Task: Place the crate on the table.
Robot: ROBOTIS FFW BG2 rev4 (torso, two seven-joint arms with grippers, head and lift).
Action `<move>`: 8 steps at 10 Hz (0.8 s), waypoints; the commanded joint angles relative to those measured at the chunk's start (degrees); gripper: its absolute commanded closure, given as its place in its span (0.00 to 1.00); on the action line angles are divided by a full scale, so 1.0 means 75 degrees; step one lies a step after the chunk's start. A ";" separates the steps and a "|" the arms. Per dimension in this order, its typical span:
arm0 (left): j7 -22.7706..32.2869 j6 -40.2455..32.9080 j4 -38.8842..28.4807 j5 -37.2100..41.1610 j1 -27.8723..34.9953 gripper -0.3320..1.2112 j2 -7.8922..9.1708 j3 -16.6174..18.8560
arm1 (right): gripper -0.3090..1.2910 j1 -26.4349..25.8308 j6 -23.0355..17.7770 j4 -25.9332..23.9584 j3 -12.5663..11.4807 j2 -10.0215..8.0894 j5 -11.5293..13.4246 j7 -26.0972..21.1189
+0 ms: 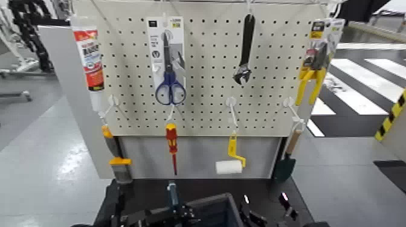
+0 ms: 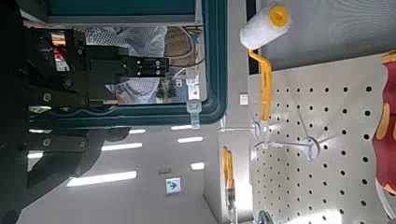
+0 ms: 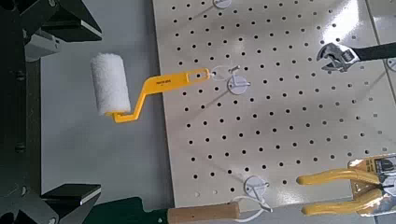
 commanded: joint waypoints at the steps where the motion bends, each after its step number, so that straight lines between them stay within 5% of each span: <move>1: -0.0001 -0.0055 -0.0003 -0.0001 0.0012 0.98 -0.0011 0.0054 | 0.29 -0.0002 0.0000 0.0000 0.0001 0.0012 -0.0001 0.0000; 8: -0.0048 0.0074 0.0279 -0.0001 -0.0480 0.98 0.0270 -0.0180 | 0.29 -0.0014 -0.0035 0.0047 0.0036 0.0012 -0.0024 0.0000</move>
